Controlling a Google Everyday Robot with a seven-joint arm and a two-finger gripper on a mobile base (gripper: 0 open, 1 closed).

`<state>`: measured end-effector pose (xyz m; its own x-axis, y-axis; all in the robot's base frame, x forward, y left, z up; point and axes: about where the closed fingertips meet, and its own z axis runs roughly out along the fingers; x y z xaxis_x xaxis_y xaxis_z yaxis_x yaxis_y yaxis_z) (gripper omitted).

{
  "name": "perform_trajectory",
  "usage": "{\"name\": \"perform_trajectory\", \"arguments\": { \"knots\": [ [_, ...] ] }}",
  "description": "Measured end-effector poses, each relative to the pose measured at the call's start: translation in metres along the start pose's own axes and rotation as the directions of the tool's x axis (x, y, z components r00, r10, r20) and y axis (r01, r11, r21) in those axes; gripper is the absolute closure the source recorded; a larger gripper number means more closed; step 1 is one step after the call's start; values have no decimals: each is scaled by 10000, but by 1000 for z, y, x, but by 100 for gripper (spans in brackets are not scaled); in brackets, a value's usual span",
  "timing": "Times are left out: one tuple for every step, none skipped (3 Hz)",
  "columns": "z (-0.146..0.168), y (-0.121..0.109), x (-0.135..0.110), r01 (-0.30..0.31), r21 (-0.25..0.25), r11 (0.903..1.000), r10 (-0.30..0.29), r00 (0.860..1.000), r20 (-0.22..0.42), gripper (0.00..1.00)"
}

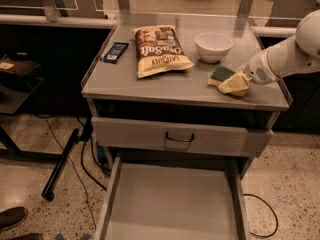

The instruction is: Pick sponge from middle drawer and place on counter

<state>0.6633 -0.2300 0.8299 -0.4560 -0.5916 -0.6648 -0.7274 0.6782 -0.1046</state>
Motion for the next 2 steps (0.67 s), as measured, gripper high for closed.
{"name": "perform_trajectory", "arguments": {
  "knots": [
    [0,0,0,0,-2,10000,0,10000,0,0],
    [0,0,0,0,-2,10000,0,10000,0,0]
  ]
}}
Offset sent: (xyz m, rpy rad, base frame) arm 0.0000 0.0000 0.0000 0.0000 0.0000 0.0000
